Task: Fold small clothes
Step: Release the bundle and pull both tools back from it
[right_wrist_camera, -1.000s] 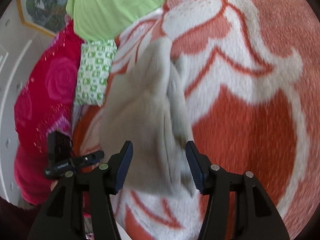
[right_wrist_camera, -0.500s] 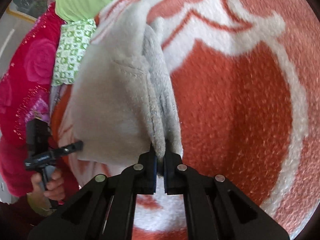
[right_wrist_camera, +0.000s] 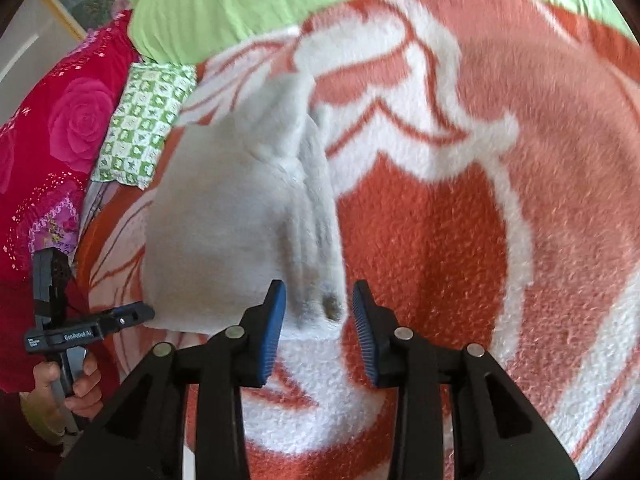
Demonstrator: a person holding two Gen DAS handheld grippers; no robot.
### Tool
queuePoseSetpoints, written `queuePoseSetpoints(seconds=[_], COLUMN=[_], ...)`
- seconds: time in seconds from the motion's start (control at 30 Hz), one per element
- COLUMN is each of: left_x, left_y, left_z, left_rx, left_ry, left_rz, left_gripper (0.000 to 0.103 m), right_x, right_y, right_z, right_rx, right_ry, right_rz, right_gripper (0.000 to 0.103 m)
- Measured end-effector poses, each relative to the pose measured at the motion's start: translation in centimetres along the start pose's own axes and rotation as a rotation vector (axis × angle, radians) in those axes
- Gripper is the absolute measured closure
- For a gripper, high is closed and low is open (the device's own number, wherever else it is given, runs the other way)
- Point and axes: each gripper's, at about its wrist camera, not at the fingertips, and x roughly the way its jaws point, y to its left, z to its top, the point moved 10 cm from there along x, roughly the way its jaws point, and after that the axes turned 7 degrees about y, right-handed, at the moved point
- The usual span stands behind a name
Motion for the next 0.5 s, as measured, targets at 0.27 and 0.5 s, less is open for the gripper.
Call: queuePoseSetpoints(seconds=[0.27, 0.5], left_x=[-1.9, -1.2], left_y=[-2.2, -4.5], left_z=[0.7, 6.7], left_rx=[0.052, 0.059], left_ry=[-0.076, -0.14], left_rz=[0.049, 0.081], left_gripper=[0.035, 0.034], right_x=[2.5, 5.2], right_y=[4.4, 4.8], right_z=[2.5, 6.0], right_rx=[-0.082, -0.096], right_ry=[-0.041, -0.03], right_rz=[0.067, 0.039], right_gripper=[0.065, 0.065])
